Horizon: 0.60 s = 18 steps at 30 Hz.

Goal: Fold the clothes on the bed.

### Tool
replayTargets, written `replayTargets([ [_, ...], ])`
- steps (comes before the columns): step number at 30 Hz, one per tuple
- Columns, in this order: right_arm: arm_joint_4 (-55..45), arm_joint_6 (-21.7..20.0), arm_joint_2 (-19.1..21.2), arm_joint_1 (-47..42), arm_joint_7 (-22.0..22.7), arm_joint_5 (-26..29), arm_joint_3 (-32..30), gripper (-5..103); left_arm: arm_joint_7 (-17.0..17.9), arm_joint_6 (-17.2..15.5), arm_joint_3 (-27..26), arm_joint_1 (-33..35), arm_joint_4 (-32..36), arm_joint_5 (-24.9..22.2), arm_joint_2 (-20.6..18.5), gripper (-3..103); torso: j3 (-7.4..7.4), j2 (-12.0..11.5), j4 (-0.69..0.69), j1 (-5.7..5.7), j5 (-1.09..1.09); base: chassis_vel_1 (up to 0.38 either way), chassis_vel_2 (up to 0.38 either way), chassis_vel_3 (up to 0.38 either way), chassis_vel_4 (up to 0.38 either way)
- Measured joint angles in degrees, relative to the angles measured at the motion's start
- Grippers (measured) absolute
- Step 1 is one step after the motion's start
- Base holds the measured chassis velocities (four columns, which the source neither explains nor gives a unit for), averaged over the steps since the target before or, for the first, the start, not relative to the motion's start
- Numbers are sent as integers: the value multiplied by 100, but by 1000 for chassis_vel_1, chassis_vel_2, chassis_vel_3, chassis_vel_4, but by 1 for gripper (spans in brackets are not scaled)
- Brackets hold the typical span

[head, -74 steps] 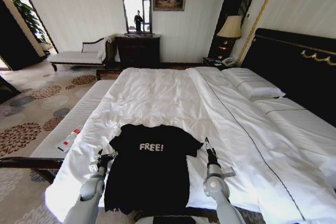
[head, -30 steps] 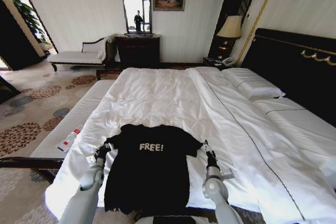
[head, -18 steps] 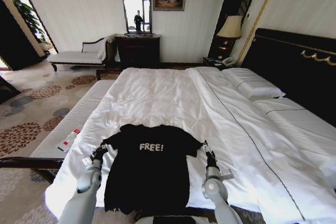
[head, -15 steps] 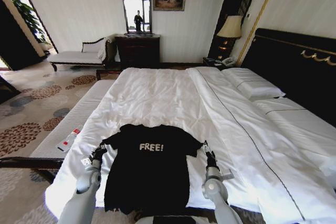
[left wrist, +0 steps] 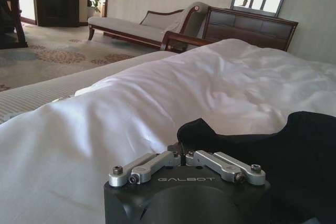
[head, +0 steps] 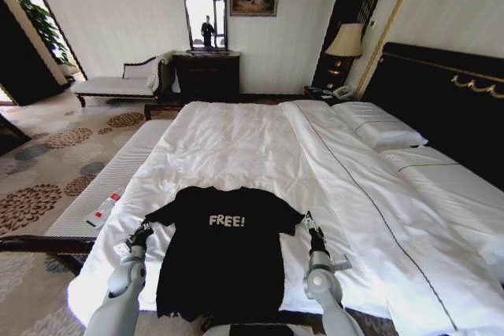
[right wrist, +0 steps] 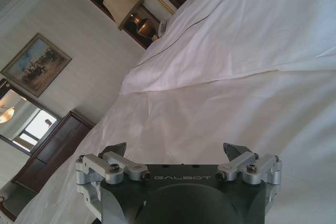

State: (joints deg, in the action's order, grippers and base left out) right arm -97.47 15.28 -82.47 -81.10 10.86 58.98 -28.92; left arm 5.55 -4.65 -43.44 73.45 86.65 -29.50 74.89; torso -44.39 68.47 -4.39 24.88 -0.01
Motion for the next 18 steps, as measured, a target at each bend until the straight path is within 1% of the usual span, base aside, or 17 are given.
replayTargets([
  [1, -4, 0, 2, -3, 0, 0, 0, 100, 32, -5, -6, -19, -18, -14, -9, 0, 0, 0, 0, 0, 0, 0, 0, 0, 0],
  [2, -7, 0, 4, -7, 0, -1, -1, 100, 68, -9, -9, -31, -29, -34, -16, -3, 0, 0, 0, 0, 0, 0, 0, 0, 0],
  [3, -8, 1, 5, -12, 0, -1, -3, 100, 97, -11, -13, -35, -31, -50, -21, 2, 0, 0, 1, 0, 0, 0, 0, 0, 0],
  [4, -8, 1, 5, -12, 0, -1, -3, 100, 97, -11, -13, -35, -31, -50, -21, 2, 0, 0, 1, 0, 0, 0, 0, 0, 0],
  [5, -8, 2, 5, -16, -1, -1, -4, 100, 111, -12, -15, -37, -31, -64, -22, 8, 0, 0, 3, 0, 2, 0, 0, 0, 0],
  [6, -8, 5, 5, -19, -1, -2, -5, 100, 113, -14, -18, -40, -28, -81, -16, 8, 0, 0, 3, 0, 1, 0, 0, 0, 0],
  [7, -8, 8, 5, -25, -2, -2, -9, 100, 121, -16, -29, -47, -21, -104, -7, 13, 0, 0, 2, 0, 0, 0, 0, 0, 0],
  [8, -8, 8, 5, -25, -2, -2, -9, 100, 121, -16, -29, -47, -21, -104, -7, 13, 0, 0, 2, 0, 0, 0, 0, 0, 0],
  [12, 3, 26, 3, -48, -8, -2, -19, 100, 164, -30, -140, -87, -9, -194, 22, 35, 0, 0, 0, 0, 1, 0, 0, 0, 0],
  [14, 7, 29, 4, -52, -8, -2, -23, 100, 172, -36, -160, -67, 30, -223, 22, 35, 0, 0, 0, 0, 1, 0, 0, 0, 0],
  [17, 10, 38, 9, -54, -9, 3, -43, 100, 158, -98, -187, 145, 390, -408, 46, 52, 0, 0, 1, 0, 0, 0, 0, 0, 0],
  [18, 10, 38, 9, -54, -9, 3, -43, 100, 158, -98, -187, 145, 390, -408, 46, 52, 0, 0, 1, 0, 0, 0, 0, 0, 0],
])
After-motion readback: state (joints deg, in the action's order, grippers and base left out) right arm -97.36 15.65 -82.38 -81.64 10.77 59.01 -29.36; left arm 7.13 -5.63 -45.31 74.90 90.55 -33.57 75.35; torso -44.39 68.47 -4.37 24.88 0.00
